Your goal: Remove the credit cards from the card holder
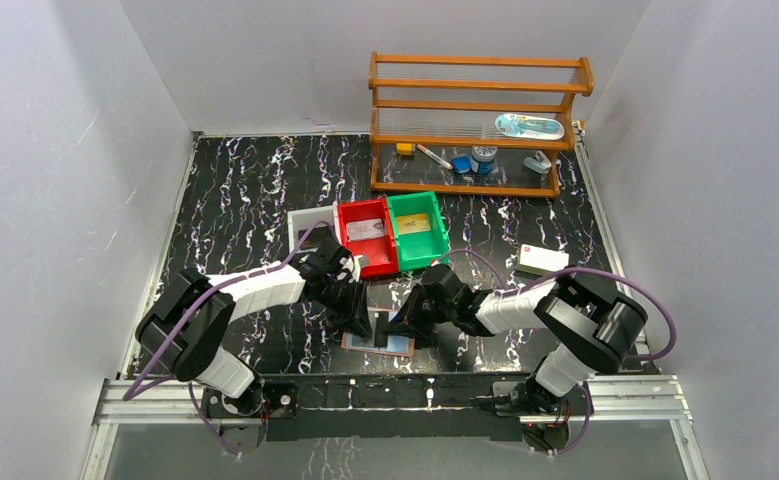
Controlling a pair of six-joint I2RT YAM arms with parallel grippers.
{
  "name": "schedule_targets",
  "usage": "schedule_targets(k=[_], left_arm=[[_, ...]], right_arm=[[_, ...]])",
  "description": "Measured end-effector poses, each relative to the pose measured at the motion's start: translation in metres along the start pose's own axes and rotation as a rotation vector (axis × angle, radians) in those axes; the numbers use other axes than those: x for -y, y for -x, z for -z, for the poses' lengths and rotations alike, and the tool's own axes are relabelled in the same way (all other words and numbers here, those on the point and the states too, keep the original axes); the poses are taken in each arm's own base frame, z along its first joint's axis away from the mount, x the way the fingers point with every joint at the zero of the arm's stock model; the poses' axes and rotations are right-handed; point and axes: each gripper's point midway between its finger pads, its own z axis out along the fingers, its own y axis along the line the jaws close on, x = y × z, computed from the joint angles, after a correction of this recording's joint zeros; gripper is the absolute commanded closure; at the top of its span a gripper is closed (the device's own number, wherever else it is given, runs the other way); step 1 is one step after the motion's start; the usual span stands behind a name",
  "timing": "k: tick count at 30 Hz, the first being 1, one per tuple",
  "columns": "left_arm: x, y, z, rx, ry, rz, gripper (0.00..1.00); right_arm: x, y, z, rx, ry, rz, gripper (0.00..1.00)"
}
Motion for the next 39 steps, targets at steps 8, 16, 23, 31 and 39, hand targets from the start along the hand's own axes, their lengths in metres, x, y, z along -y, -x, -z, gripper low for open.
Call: schedule_targets(k=[8, 16, 23, 31, 39], left_arm=[[0.0, 0.0, 0.0, 0.004, 0.003, -0.003, 0.75], [0.004, -0.001, -0.001, 0.007, -0.011, -0.013, 0.76], [0.007, -0.005, -0.003, -0.016, -0.026, -0.025, 0.79], [0.009, -0.008, -0.005, -0.029, -0.031, -0.031, 0.8], [0.009, -0.009, -0.006, -0.03, -0.03, -0.033, 0.78]], right_arm=[[0.0, 0.003, 0.005, 0.033, 0.022, 0.016, 0.99], [-0.009, 0.006, 0.026, 0.099, 0.059, 0.055, 0.93], [-0.004, 0.004, 0.018, 0.069, 0.032, 0.074, 0.82], [-0.008, 0.004, 0.012, 0.051, 0.058, 0.076, 0.77], [-0.013, 0.003, 0.009, 0.042, 0.081, 0.069, 0.98]])
